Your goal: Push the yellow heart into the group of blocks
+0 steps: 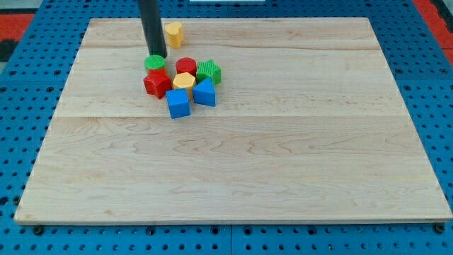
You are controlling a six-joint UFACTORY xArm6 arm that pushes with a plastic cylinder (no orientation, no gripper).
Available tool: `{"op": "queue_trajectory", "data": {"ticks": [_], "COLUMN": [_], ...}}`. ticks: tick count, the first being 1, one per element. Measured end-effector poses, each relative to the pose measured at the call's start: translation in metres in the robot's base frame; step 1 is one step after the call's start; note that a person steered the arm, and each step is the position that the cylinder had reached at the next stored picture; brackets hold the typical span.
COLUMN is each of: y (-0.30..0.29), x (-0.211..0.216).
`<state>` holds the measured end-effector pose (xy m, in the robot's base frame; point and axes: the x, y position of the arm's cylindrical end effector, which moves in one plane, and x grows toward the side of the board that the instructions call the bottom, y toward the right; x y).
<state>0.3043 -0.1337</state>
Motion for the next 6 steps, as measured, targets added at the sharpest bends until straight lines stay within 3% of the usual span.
{"op": "queue_trajectory", "data": {"ticks": [1, 2, 3, 4, 5, 6], "y": [0.001, -0.001, -0.052, -0.042, 0.033, 0.022], "x": [0.020, 0.009, -0.020, -0.072, -0.097, -0.060]}}
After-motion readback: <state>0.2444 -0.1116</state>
